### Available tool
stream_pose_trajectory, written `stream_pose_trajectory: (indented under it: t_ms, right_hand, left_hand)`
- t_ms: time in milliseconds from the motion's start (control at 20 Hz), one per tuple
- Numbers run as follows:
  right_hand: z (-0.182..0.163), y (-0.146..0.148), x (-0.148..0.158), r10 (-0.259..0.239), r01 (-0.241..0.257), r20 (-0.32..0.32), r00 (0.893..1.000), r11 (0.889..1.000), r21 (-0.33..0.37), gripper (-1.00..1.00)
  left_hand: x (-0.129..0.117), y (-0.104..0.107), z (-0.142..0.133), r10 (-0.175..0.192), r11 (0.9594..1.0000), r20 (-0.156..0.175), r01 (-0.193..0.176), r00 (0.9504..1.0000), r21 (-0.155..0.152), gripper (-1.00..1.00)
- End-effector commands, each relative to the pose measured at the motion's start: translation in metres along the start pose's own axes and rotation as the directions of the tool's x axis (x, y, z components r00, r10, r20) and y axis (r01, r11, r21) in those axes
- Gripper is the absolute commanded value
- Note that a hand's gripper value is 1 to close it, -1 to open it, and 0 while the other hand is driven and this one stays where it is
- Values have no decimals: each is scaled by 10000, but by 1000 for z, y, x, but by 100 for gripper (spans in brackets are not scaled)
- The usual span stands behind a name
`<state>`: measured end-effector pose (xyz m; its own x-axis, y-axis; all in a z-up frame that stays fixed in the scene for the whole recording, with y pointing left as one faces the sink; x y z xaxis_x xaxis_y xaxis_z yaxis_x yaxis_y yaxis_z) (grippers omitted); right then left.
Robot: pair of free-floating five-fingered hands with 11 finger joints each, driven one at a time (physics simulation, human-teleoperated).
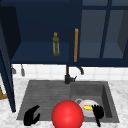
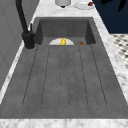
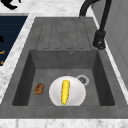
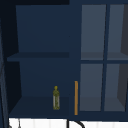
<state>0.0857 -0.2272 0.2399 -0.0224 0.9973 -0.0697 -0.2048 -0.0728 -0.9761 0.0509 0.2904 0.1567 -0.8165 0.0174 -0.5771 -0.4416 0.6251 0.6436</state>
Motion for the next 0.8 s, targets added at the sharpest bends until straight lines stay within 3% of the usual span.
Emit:
stream_pose_trajectory:
  t_ms: [0,450,750]
  right_hand:
    - [-20,-4,0,-11,4,70,10000,9954,957,-100]
    - [-80,-15,-8,-71,58,57,10000,9791,2032,-100]
    - [-117,-22,-11,-157,128,77,9998,9570,2898,-100]
  left_hand:
    - [0,0,0,0,10000,0,0,10000,0,0]
    - [0,0,0,-16,10000,-8,16,10000,11,0]
    - [0,0,0,-21,10000,-11,21,10000,15,0]
